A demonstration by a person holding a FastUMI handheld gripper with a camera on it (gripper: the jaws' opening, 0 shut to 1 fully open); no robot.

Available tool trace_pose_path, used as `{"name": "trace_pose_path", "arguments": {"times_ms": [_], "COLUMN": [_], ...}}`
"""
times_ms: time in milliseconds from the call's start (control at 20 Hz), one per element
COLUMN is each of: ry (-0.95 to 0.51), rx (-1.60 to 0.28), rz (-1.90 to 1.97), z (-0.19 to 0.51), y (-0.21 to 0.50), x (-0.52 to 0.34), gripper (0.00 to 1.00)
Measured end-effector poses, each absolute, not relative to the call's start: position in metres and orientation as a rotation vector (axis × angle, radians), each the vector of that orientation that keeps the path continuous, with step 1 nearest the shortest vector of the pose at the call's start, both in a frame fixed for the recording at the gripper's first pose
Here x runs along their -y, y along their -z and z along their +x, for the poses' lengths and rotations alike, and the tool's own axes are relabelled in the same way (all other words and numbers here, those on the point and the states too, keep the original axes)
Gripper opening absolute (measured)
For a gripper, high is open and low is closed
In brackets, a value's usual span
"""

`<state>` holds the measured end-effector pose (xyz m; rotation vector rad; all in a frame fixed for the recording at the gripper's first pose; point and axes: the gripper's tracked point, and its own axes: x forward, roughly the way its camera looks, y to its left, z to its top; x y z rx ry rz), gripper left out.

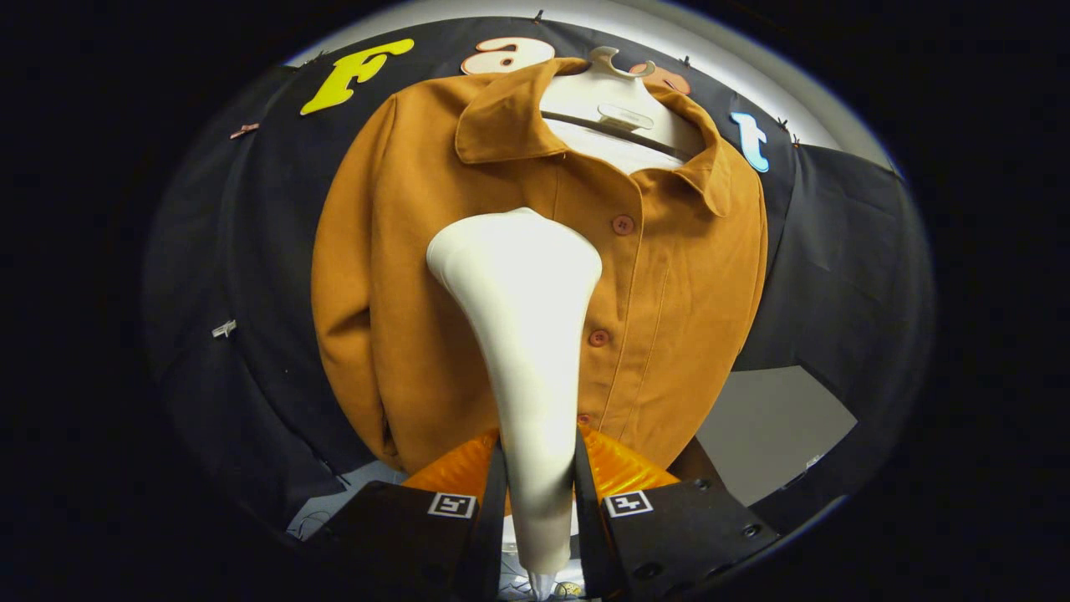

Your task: Iron the clothes twice with a garment steamer, once on the left side and once on the right side.

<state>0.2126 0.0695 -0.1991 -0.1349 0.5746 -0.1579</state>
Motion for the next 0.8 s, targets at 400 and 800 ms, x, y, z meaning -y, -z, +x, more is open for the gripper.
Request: {"name": "trace_pose_path", "arguments": {"times_ms": [400,800], "ry": [0.183,0.184], "rx": [-0.669,-0.773], "rz": [-0.157,-0.173], "z": [0.203,0.187], "y": [0.238,0.282], "x": [-0.076,-0.079], "gripper": [0.41,0.41]}}
